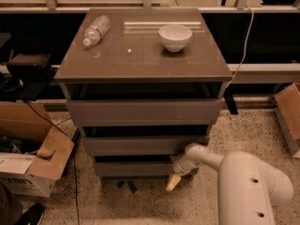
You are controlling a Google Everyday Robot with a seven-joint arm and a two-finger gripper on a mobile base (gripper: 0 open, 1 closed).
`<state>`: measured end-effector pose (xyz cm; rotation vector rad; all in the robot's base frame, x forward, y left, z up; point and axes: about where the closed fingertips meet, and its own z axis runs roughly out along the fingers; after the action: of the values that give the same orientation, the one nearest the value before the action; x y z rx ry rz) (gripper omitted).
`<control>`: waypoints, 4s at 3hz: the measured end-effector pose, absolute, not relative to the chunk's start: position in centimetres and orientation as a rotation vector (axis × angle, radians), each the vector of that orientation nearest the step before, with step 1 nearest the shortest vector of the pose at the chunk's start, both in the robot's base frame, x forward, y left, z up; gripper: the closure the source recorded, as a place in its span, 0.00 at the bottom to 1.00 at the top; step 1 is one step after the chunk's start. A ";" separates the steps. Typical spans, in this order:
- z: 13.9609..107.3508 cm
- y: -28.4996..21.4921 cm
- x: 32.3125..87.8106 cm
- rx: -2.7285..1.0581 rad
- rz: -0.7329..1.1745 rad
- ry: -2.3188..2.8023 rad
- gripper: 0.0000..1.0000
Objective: Open bottom drawer
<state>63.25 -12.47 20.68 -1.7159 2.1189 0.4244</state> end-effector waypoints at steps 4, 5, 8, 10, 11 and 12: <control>16.1 -12.6 64.4 -1.560 0.480 2.130 0.27; 16.6 -12.6 64.4 -1.560 0.480 2.130 0.50; 17.6 -12.6 64.4 -1.560 0.480 2.130 1.00; 17.6 -12.5 64.1 -1.566 0.482 2.133 0.51; 16.9 -11.9 61.8 -1.616 0.496 2.154 0.27; 16.9 -11.9 61.8 -1.617 0.496 2.155 0.03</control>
Offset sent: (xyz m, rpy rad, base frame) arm 0.0148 -0.0016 -0.0238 0.0925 -0.0662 -0.0846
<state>61.83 -11.90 16.92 -1.6165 2.1545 0.4960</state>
